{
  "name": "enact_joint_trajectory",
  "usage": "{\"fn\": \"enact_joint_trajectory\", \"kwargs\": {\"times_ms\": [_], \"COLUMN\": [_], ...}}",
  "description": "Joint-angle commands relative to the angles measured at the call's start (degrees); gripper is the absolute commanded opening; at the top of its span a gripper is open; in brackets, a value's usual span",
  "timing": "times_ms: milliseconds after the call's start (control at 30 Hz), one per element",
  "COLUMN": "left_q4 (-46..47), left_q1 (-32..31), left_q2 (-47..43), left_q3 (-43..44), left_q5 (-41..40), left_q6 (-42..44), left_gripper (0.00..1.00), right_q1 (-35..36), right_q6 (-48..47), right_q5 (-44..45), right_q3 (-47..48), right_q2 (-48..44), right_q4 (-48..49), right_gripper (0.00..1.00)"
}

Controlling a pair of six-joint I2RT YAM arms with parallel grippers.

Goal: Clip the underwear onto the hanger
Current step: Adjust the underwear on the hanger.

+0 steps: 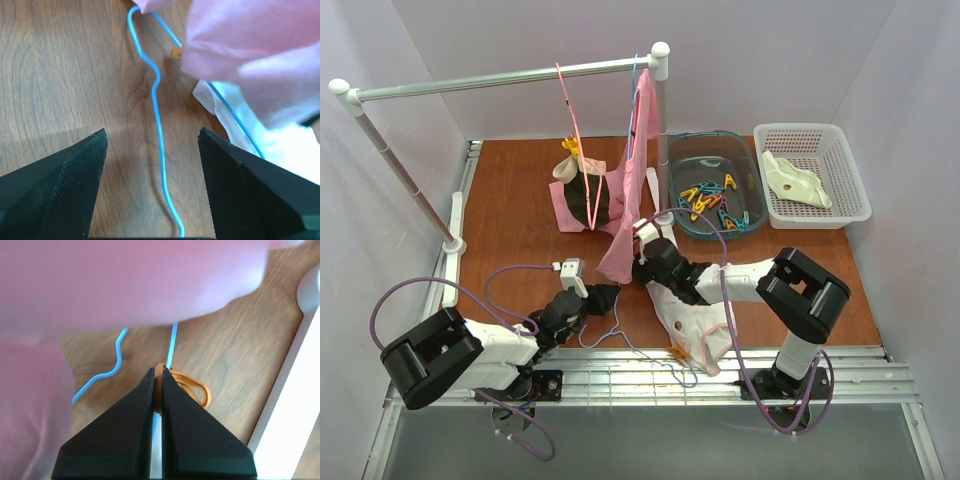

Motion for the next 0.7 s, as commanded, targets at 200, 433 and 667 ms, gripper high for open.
{"fn": "enact_joint_trajectory", "kwargs": {"times_ms": [200,433,667], "left_q4": [0.6,-4.0,-5.6], "left_q1": [-0.2,-0.3,-0.3], "left_q2": [-0.2,-6.3,-10.8], "left_q3": [-4.2,-6.2,-8.1], "left_q5": [2.0,1.5,3.0], "left_q6": [0.7,-0.3,-1.7], "left_gripper": [0.66,0.66,0.66], "right_q1": [12.2,16.4,18.6], "right_q6": [-3.2,-1.4,0.6], "right_q5": [24.9,30.8,28.1], "right_q3": [13.9,20.7,21.5], "right_q2": [7.9,14.1,16.6], "right_q4": [-18.4,-26.1,-27.6], "right_gripper": [0.01,0.01,0.03]}}
